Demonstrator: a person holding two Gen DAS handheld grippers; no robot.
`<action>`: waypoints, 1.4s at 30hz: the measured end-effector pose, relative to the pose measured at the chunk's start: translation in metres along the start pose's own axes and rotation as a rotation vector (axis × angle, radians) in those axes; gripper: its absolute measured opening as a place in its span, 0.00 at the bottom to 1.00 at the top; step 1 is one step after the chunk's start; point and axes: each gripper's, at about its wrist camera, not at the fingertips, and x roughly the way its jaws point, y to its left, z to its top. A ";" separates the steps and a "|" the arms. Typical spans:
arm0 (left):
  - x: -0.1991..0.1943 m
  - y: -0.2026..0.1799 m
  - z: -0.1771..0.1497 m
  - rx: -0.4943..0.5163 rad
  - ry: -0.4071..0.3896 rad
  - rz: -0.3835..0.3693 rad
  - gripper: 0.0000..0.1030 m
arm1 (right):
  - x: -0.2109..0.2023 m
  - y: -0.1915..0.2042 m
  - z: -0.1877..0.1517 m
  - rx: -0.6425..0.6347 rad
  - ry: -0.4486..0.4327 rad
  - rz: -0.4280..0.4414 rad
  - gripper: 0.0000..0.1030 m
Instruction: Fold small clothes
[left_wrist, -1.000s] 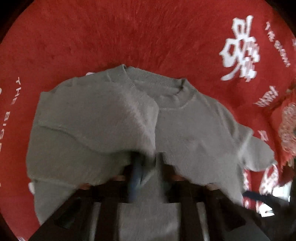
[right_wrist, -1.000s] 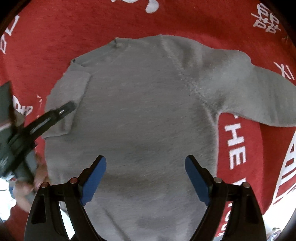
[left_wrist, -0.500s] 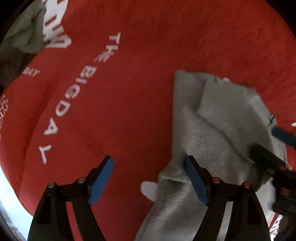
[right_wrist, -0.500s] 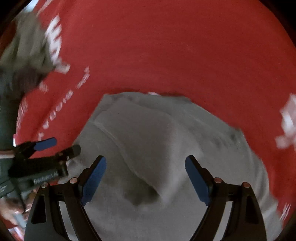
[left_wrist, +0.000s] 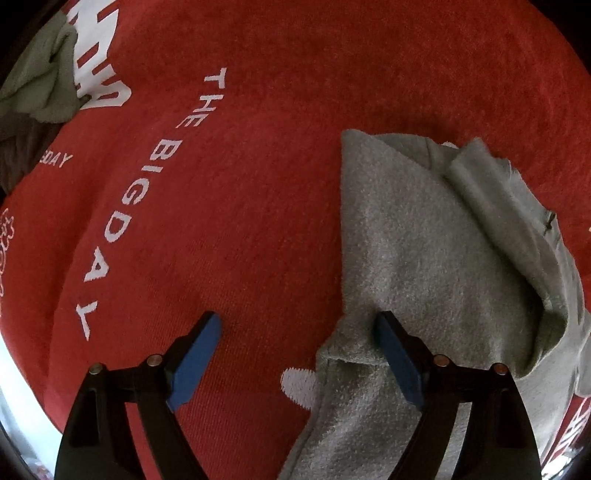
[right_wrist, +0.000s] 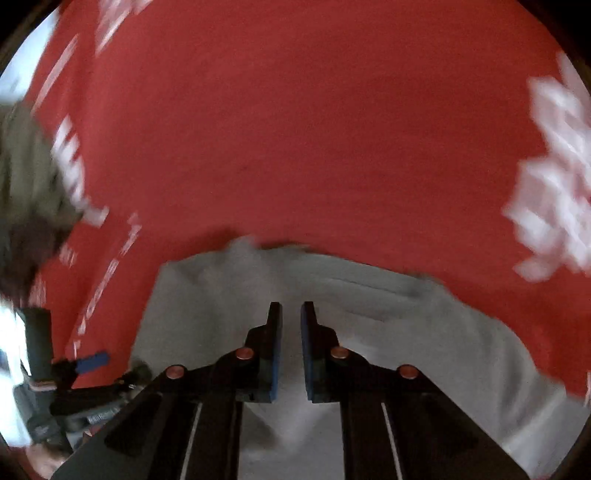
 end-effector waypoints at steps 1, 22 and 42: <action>0.002 -0.003 0.002 0.002 0.000 0.002 0.84 | -0.010 -0.031 -0.009 0.095 0.001 -0.003 0.11; 0.008 -0.001 0.004 -0.012 -0.001 0.032 0.89 | 0.115 0.118 -0.003 -0.485 0.223 -0.079 0.16; 0.006 -0.006 0.011 0.037 0.021 0.060 0.89 | -0.041 -0.187 -0.114 0.703 0.160 0.005 0.67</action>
